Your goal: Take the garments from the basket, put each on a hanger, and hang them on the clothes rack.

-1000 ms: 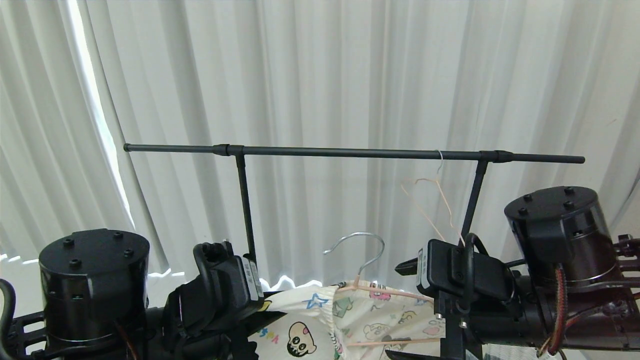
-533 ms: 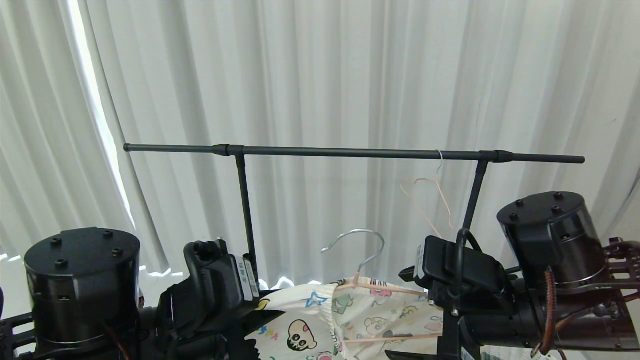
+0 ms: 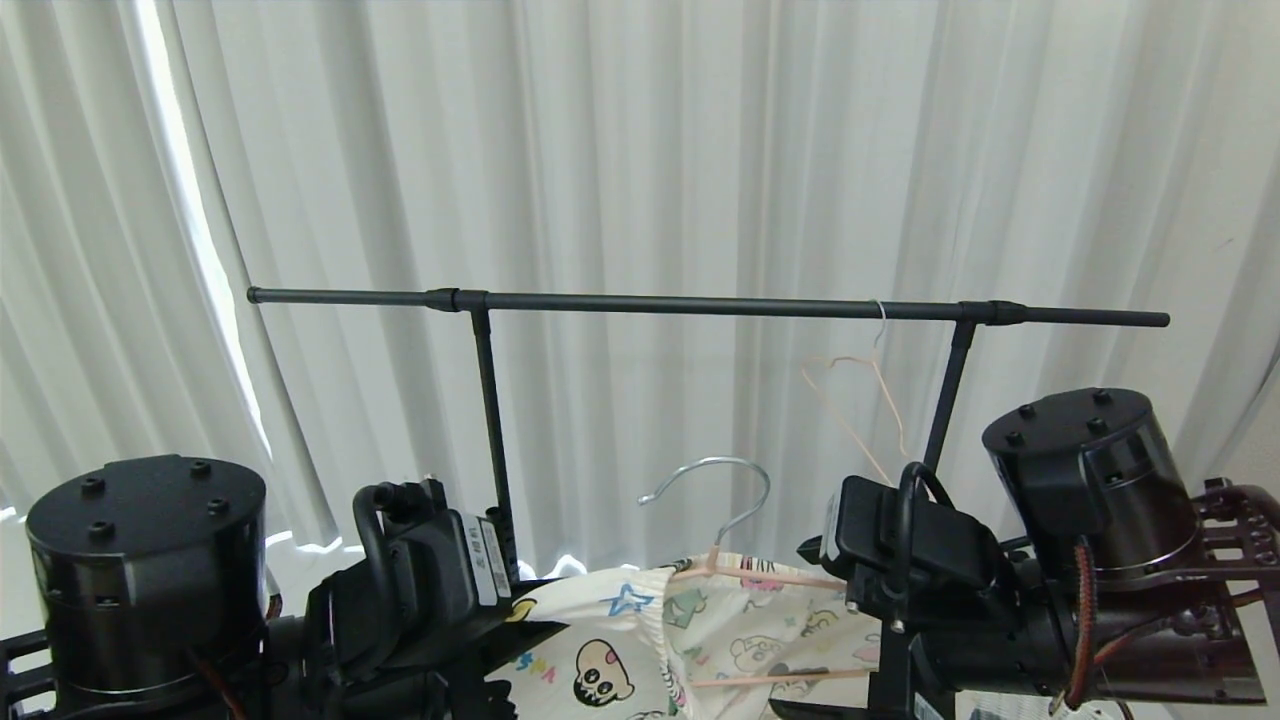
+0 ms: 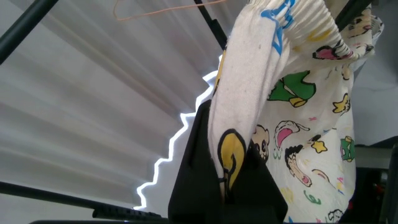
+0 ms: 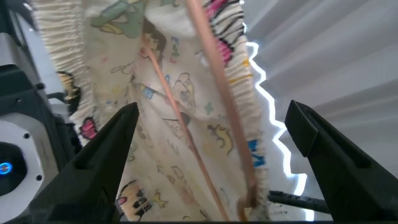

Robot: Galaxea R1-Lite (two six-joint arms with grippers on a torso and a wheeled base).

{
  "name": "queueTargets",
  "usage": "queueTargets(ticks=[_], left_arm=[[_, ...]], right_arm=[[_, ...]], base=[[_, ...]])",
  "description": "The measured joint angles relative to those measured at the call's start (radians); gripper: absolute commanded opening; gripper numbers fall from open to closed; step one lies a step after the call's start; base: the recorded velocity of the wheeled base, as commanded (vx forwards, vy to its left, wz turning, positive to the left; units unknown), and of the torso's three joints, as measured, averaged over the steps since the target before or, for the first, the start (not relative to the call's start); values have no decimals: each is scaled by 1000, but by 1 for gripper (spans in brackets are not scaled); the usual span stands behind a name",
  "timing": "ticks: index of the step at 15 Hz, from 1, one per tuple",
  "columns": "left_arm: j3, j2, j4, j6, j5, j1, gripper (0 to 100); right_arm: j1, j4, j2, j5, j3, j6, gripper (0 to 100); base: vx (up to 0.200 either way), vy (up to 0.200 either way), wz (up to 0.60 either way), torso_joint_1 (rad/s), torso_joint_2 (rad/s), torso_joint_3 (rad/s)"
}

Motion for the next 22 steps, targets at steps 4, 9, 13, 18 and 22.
queueTargets(ticks=[4,9,13,18,22], left_arm=[[0,0,0,0,0,-3,0],[0,-1,0,0,0,-3,0],[-1,-1,0,0,0,-3,0],[-1,-1,0,0,0,-3,0],[-2,-1,0,0,-1,-3,0]], right_arm=[[0,0,1,-12,1,-2,100],[0,1,1,-24,1,-5,100],[3,-2,1,-76,1,-4,100],[4,-3,1,-76,2,-5,0],[5,-4,0,-80,1,-5,0]], base=[[0,0,0,0,0,0],[0,0,0,0,0,0],[0,0,0,0,0,0],[0,0,0,0,0,0],[0,0,0,0,0,0]])
